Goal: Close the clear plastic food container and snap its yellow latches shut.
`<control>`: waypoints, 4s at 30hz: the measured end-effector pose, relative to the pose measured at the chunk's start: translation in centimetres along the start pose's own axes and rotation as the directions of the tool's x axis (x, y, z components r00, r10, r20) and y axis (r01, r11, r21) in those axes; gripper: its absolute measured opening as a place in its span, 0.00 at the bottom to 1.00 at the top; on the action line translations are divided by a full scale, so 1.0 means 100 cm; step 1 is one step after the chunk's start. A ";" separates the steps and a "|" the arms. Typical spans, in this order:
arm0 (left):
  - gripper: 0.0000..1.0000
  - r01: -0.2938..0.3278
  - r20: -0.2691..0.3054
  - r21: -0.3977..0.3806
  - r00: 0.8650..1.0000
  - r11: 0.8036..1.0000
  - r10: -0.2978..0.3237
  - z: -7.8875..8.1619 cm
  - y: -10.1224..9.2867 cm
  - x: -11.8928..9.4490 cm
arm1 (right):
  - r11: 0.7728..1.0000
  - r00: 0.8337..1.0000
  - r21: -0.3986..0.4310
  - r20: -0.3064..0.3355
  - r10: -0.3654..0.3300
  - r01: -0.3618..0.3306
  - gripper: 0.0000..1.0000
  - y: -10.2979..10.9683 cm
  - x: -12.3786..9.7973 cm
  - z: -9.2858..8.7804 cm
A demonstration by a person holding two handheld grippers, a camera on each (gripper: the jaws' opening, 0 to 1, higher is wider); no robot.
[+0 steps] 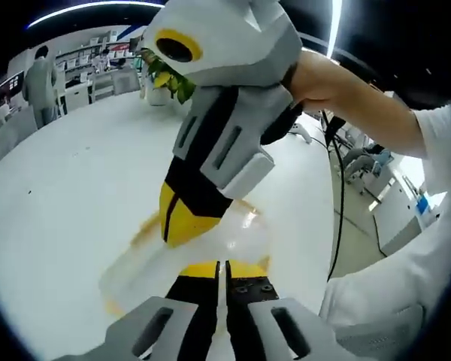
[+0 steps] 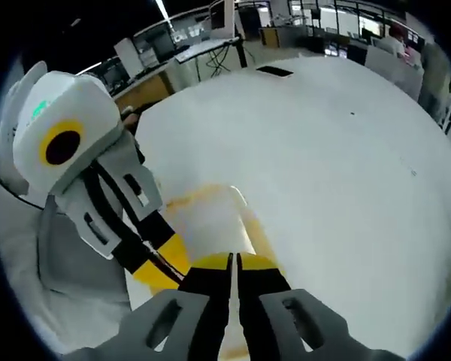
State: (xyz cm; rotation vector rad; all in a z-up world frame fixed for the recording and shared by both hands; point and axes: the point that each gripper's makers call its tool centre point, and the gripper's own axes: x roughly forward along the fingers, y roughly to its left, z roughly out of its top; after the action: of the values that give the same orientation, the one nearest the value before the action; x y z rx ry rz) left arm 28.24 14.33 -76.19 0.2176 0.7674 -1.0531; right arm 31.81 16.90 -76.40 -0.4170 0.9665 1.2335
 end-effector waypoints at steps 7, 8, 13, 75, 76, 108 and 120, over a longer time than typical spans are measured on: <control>0.13 0.013 0.019 0.131 1.000 0.991 -0.016 0.000 -0.008 -0.001 | 0.997 1.000 -0.071 -0.002 0.019 -0.019 0.15 0.005 -0.001 0.003; 0.14 0.012 0.018 0.155 1.000 0.988 -0.014 -0.001 -0.009 -0.002 | 0.996 1.000 -0.081 -0.005 0.020 -0.021 0.16 0.005 0.000 0.003; 0.23 -0.005 0.028 0.276 1.000 0.961 -0.003 -0.007 -0.017 -0.002 | 0.993 1.000 -0.121 0.000 0.012 -0.012 0.25 0.004 -0.002 0.006; 0.22 -0.117 -0.030 0.673 0.982 0.731 0.185 -0.014 -0.019 0.006 | 0.992 0.965 -0.085 -0.252 0.073 -0.097 0.34 -0.012 0.010 -0.005; 0.22 -0.117 -0.030 0.673 0.982 0.731 0.185 -0.014 -0.019 0.006 | 0.992 0.963 -0.086 -0.259 0.071 -0.096 0.34 -0.011 0.010 -0.005; 0.19 -0.119 -0.041 0.695 0.978 0.709 0.205 -0.014 -0.015 0.007 | 0.955 0.889 -0.202 -0.444 0.107 -0.216 0.27 -0.005 0.011 -0.008; 0.19 -0.123 -0.035 0.699 0.978 0.705 0.205 -0.013 -0.016 0.006 | 0.959 0.869 -0.176 -0.482 0.112 -0.222 0.28 -0.008 0.011 -0.010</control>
State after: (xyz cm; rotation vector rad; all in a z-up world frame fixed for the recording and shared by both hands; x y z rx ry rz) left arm 26.42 13.76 -77.24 0.9897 0.3989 -1.1262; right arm 32.13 16.58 -78.03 -0.8566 1.2985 1.4425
